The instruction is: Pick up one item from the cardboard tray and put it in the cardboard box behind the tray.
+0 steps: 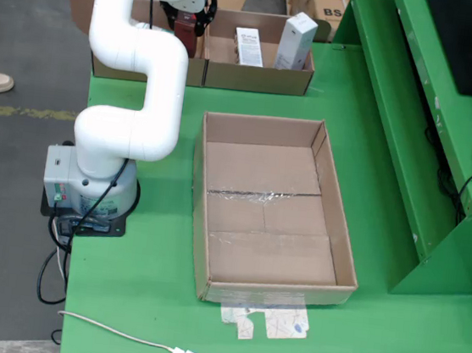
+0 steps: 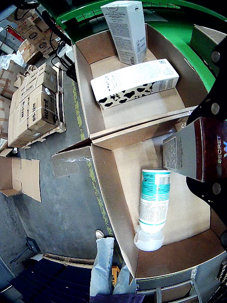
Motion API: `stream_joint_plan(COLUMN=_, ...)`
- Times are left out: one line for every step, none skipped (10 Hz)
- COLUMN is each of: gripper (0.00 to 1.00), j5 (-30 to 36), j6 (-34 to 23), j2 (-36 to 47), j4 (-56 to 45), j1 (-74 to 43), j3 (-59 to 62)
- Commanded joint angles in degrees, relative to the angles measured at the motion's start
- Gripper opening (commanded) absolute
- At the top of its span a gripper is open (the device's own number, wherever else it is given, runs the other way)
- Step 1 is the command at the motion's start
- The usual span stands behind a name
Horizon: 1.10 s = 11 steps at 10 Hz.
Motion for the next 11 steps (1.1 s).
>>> stream_joint_plan(gripper=0.1, j5=-0.3, j6=-0.3, j2=1.8, j4=0.8, j1=-0.4, j3=1.5)
stream_joint_plan(gripper=0.2, j5=-0.3, j6=-0.3, j2=1.8, j4=0.8, j1=-0.4, j3=1.5)
stream_joint_plan(gripper=0.3, j5=-0.3, j6=-0.3, j2=1.8, j4=0.8, j1=-0.4, j3=1.5)
stream_joint_plan(gripper=0.4, j5=-0.3, j6=-0.3, j2=1.8, j4=0.8, j1=-0.4, j3=1.5)
stream_joint_plan(gripper=0.5, j5=-0.3, j6=-0.3, j2=1.8, j4=0.8, j1=-0.4, j3=1.5)
stream_joint_plan(gripper=0.6, j5=-0.3, j6=-0.3, j2=1.8, j4=0.8, j1=-0.4, j3=1.5)
stream_joint_plan(gripper=0.7, j5=-0.3, j6=-0.3, j2=1.8, j4=0.8, j1=-0.4, j3=1.5)
stream_joint_plan(gripper=0.8, j5=-0.3, j6=-0.3, j2=1.8, j4=0.8, j1=-0.4, j3=1.5)
stream_joint_plan(gripper=0.9, j5=-0.3, j6=-0.3, j2=1.8, j4=0.8, j1=-0.4, j3=1.5)
stream_joint_plan(gripper=1.0, j5=-0.3, j6=-0.3, j2=1.8, j4=0.8, j1=-0.4, j3=1.5)
stream_joint_plan(gripper=1.0, j5=-0.3, j6=-0.3, j2=1.8, j4=0.8, j1=-0.4, j3=1.5)
